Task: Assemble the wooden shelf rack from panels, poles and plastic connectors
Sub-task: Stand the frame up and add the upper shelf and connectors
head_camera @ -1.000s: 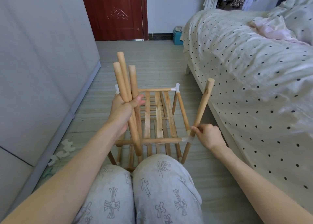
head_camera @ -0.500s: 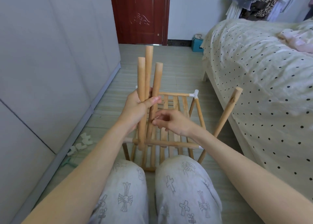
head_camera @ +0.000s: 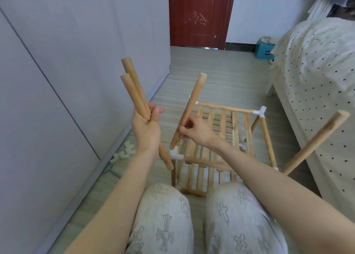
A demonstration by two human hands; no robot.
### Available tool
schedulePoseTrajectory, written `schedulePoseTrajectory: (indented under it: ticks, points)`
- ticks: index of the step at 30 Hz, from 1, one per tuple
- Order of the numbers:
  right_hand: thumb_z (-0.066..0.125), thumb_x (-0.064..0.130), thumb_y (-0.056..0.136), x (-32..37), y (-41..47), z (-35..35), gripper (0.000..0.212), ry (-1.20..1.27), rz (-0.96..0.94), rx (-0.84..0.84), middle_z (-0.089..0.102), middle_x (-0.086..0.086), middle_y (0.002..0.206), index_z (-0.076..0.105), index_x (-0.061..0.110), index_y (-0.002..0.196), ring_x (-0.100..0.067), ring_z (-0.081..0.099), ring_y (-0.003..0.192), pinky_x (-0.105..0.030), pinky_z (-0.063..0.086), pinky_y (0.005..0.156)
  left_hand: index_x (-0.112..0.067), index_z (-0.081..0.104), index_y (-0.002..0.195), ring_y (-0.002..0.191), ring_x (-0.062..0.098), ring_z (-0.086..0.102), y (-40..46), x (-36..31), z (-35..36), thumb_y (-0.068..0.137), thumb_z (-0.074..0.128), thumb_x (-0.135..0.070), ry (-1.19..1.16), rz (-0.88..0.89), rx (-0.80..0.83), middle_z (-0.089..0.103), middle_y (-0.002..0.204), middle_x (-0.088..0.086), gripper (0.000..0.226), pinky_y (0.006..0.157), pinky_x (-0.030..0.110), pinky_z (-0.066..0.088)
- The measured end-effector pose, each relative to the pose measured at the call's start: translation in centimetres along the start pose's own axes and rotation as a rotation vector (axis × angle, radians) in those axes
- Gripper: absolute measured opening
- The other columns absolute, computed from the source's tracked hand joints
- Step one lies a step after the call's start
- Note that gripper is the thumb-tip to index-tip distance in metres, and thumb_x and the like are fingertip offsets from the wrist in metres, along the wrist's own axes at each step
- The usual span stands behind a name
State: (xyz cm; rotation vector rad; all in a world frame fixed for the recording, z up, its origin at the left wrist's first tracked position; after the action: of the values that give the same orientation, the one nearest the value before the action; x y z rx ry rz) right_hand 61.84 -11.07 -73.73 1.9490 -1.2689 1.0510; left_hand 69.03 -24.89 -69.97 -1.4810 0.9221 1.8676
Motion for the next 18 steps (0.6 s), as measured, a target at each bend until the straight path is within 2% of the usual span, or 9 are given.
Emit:
schedulePoseTrajectory:
  ticks: [3, 6, 8, 10, 14, 18]
  points:
    - [0.059, 0.009, 0.085, -0.3, 0.3, 1.1, 0.01, -0.093, -0.026, 0.051, 0.071, -0.011, 0.082, 0.054, 0.017, 0.083, -0.021, 0.069, 0.075, -0.03, 0.056, 0.074, -0.026, 0.05, 0.083, 0.087, 0.01, 0.065, 0.2, 0.3, -0.2, 0.092, 0.053, -0.006, 0.005, 0.006, -0.035, 0.064, 0.074, -0.011, 0.022, 0.097, 0.043, 0.047]
    - [0.059, 0.013, 0.086, -0.5, 0.7, 1.2, 0.007, -0.134, -0.048, 0.035, 0.068, -0.003, 0.076, 0.054, 0.017, 0.086, -0.015, 0.066, 0.072, -0.012, 0.049, 0.06, -0.024, 0.05, 0.083, 0.083, 0.006, 0.065, 0.5, 0.6, -0.3, 0.092, 0.052, -0.005, -0.01, 0.006, -0.056, 0.063, 0.074, -0.011, 0.022, 0.096, 0.04, 0.048]
    - [0.059, 0.015, 0.085, -0.4, 1.0, 1.3, 0.008, -0.172, -0.07, 0.03, 0.061, 0.006, 0.07, 0.053, 0.019, 0.084, -0.007, 0.059, 0.065, -0.007, 0.041, 0.052, -0.023, 0.05, 0.082, 0.081, 0.005, 0.065, 0.5, 0.6, -0.4, 0.092, 0.052, -0.004, -0.022, 0.011, -0.064, 0.062, 0.073, -0.011, 0.022, 0.094, 0.038, 0.049]
    - [0.059, 0.017, 0.085, -0.4, 1.0, 1.6, 0.007, -0.235, -0.098, 0.053, 0.057, 0.008, 0.069, 0.053, 0.018, 0.082, -0.005, 0.054, 0.064, -0.01, 0.039, 0.053, -0.023, 0.05, 0.081, 0.079, 0.003, 0.065, 0.6, 0.7, -0.5, 0.092, 0.052, -0.003, -0.027, 0.014, -0.068, 0.062, 0.073, -0.01, 0.023, 0.092, 0.036, 0.05]
    - [0.061, 0.018, 0.085, -0.6, 0.7, 2.0, 0.007, -0.311, -0.133, 0.133, 0.06, 0.003, 0.075, 0.055, 0.015, 0.083, -0.01, 0.055, 0.07, -0.014, 0.041, 0.058, -0.022, 0.05, 0.082, 0.078, 0.003, 0.065, 0.9, 1.0, -0.8, 0.092, 0.051, -0.002, -0.034, -0.005, -0.091, 0.063, 0.076, -0.006, 0.022, 0.092, 0.033, 0.05]
    - [0.061, 0.02, 0.087, -0.1, 1.1, 2.7, 0.011, -0.345, -0.15, 0.199, 0.06, 0.0, 0.076, 0.052, 0.014, 0.084, -0.016, 0.058, 0.073, -0.027, 0.047, 0.067, -0.022, 0.049, 0.082, 0.078, 0.004, 0.065, 1.0, 1.4, -1.0, 0.092, 0.051, -0.002, -0.044, -0.024, -0.12, 0.063, 0.078, -0.003, 0.023, 0.093, 0.034, 0.05]
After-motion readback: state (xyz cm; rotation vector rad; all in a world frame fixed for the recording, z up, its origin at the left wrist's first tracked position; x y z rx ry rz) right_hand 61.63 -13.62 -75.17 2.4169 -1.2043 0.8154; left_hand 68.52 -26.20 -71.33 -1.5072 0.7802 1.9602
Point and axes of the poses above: each hand's wrist, its own y-axis towards the middle knuckle, its own z-axis out of the palm, x = y × z, the point moved 5 cm from there along y, towards the middle knuckle
